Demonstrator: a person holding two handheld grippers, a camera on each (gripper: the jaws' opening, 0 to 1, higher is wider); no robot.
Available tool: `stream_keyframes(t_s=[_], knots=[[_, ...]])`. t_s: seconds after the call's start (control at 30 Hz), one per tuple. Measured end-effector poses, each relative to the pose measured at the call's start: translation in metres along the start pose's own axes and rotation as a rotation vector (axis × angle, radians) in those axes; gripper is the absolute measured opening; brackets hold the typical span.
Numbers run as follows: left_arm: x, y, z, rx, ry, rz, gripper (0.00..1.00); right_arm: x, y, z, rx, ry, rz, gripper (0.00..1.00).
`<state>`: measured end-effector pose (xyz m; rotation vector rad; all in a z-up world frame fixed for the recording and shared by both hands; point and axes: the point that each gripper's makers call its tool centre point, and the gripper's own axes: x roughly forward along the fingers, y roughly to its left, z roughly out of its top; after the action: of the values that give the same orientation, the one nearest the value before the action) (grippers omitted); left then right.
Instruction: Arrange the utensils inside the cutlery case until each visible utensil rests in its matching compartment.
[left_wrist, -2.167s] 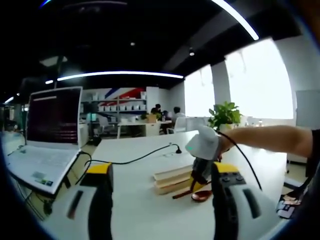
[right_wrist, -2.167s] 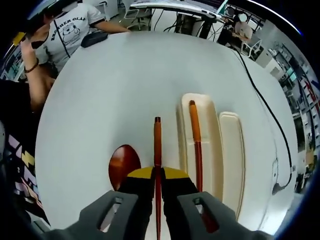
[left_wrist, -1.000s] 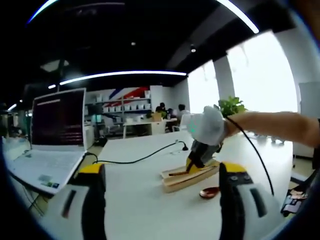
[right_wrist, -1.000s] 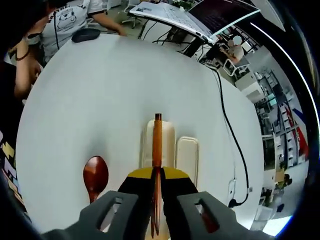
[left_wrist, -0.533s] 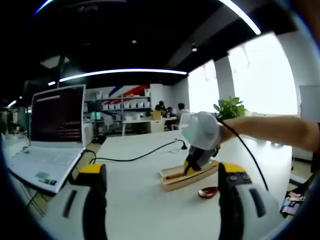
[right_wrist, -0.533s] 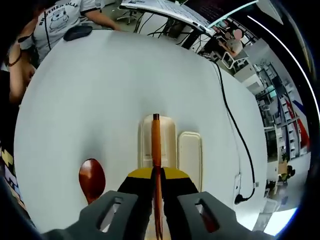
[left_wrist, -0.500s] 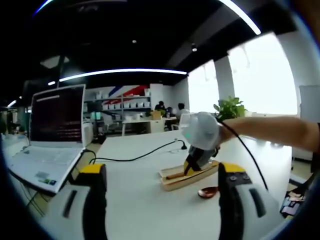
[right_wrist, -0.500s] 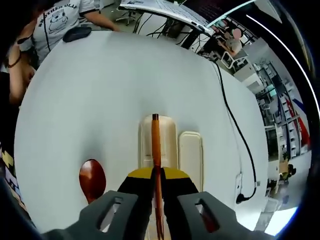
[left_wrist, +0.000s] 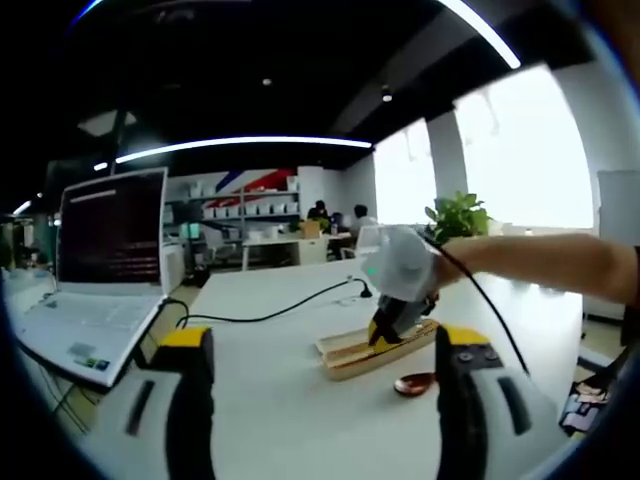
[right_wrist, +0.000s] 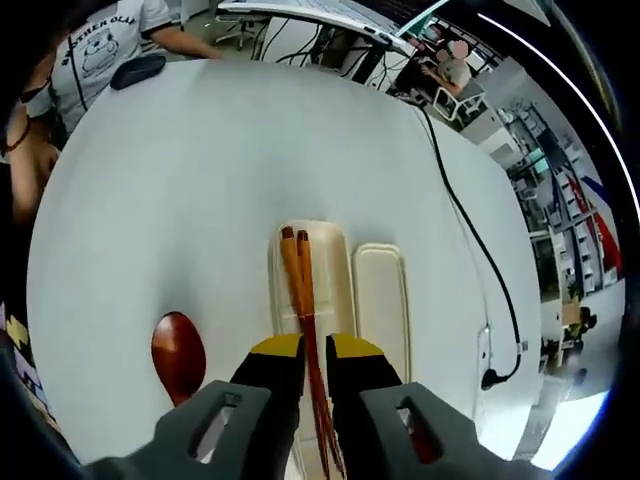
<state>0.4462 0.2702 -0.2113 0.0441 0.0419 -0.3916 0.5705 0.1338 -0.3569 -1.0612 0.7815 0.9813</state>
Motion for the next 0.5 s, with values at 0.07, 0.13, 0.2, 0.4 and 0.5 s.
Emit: stream_keyframes(t_s=[0.07,0.13,0.2,0.4,0.5], knots=[[0.000,0.000,0.000,0.000,0.000,-0.001,0.97,-0.002,-0.002,-0.001,0.008,0.004,-0.009,0.12],[0.001,0.000,0.000,0.000,0.001,-0.002,0.97,-0.006,-0.006,-0.002,0.016,-0.001,-0.019,0.12],[0.002,0.000,-0.001,-0.001,0.004,-0.002,0.96,-0.010,-0.009,-0.002,0.027,-0.011,-0.027,0.12],[0.003,-0.005,-0.004,-0.011,0.018,-0.024,0.90,-0.022,-0.012,-0.005,0.042,-0.039,-0.057,0.15],[0.005,-0.005,-0.005,-0.013,0.021,-0.025,0.90,-0.028,-0.012,-0.004,0.046,-0.066,-0.067,0.17]])
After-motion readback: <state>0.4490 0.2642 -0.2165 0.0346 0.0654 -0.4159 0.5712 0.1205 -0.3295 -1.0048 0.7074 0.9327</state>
